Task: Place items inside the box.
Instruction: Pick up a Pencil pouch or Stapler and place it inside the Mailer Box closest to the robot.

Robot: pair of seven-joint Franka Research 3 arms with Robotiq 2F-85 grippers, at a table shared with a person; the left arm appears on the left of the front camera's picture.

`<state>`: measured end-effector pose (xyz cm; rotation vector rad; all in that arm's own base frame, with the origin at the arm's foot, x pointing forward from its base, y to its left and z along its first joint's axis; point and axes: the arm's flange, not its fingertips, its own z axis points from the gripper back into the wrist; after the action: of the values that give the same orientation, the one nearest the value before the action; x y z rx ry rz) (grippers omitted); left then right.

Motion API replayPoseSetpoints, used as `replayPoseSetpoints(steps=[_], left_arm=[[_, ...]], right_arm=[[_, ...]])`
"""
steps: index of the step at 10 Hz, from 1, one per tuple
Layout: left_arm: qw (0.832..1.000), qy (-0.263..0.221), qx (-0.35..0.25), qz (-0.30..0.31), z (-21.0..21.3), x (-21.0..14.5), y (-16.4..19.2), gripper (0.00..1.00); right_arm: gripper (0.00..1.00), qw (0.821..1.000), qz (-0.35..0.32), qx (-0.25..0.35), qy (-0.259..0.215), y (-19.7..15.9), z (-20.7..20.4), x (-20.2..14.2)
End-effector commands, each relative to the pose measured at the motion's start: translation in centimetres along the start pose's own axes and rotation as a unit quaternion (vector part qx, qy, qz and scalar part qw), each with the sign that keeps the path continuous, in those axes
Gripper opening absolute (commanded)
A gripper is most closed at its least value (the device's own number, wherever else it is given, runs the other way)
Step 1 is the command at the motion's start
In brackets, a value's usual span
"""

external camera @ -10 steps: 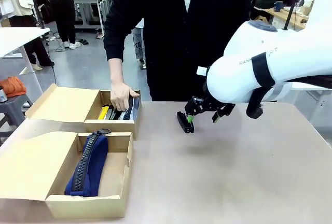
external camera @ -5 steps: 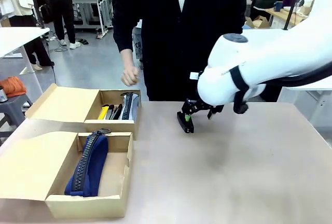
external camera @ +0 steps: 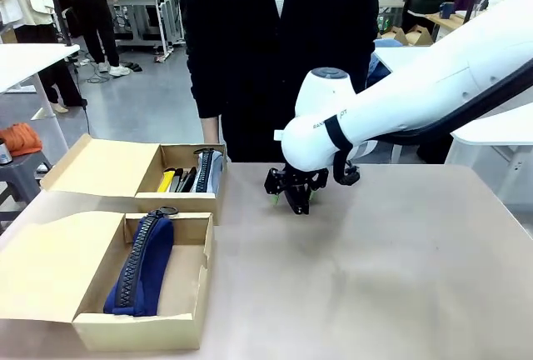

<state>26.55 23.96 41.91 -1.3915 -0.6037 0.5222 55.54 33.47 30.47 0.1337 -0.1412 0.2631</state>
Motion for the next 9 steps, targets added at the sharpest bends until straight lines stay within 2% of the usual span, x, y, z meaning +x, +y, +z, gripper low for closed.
replayPoseSetpoints(steps=[1,4,5,6,7,8,9], left_arm=[[1.0,-0.003,-0.01,-0.008,-0.06,-0.19,-0.04,1.0],[1.0,-0.003,-0.01,-0.008,-0.06,-0.19,-0.04,1.0],[1.0,-0.003,-0.01,-0.008,-0.06,-0.19,-0.04,1.0],[1.0,-0.003,-0.01,-0.008,-0.06,-0.19,-0.04,1.0],[1.0,-0.003,-0.01,-0.008,-0.06,-0.19,-0.04,1.0],[1.0,-0.003,-0.01,-0.008,-0.06,-0.19,-0.04,1.0],[1.0,-0.003,-0.01,-0.008,-0.06,-0.19,-0.04,1.0]], right_arm=[[1.0,1.0,-0.004,-0.015,0.011,0.67,-0.32,1.03],[1.0,1.0,-0.005,-0.013,0.008,0.82,-0.21,0.89],[1.0,0.999,-0.025,-0.025,-0.001,0.64,-0.13,0.95],[0.4,0.999,-0.027,-0.018,-0.002,0.56,0.18,0.88],[0.4,0.999,-0.03,-0.02,-0.006,0.56,0.42,0.77],[0.0,0.999,-0.033,-0.026,-0.009,0.45,0.44,0.75],[0.35,0.999,-0.035,-0.027,-0.012,0.27,0.68,0.72]])
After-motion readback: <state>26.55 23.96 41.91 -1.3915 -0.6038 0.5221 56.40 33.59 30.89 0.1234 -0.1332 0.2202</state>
